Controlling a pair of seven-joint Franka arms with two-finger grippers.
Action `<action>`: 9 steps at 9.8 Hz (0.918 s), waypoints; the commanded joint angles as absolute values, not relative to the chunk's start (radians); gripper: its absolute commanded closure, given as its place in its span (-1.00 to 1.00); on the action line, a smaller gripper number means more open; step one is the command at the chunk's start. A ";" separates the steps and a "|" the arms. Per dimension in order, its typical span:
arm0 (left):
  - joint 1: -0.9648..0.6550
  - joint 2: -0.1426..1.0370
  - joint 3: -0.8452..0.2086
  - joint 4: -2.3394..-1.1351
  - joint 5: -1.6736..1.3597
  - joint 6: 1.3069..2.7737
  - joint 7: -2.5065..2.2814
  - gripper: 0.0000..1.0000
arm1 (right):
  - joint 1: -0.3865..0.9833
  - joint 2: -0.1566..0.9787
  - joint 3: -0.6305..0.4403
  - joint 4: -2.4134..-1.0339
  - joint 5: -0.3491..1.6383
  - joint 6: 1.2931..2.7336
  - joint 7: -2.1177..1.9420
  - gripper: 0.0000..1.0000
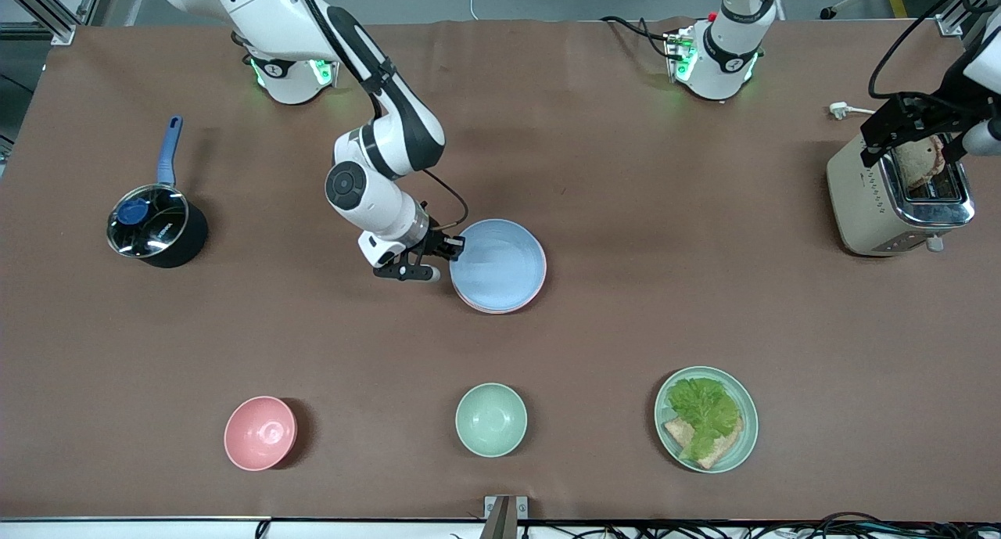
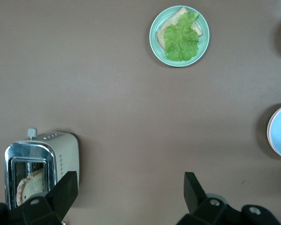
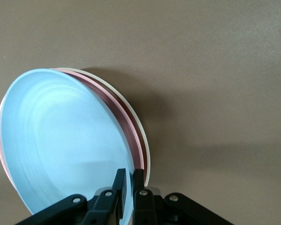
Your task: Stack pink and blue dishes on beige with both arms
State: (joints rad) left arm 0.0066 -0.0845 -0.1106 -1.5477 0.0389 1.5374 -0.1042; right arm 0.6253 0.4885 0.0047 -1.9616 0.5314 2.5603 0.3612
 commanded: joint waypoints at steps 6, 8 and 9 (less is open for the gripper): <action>-0.005 -0.100 -0.106 -1.597 0.023 1.525 -0.100 -1.00 | 0.533 0.257 -0.055 -2.002 0.375 2.513 0.370 -1.00; -0.009 -0.094 -0.107 -1.594 0.023 1.525 -0.100 -1.00 | 0.433 0.084 -0.063 -1.996 0.197 2.297 0.374 -1.00; -0.008 -0.092 -0.107 -1.594 0.023 1.523 -0.097 -1.00 | 0.354 0.027 -0.064 -1.974 0.085 2.214 0.373 -1.00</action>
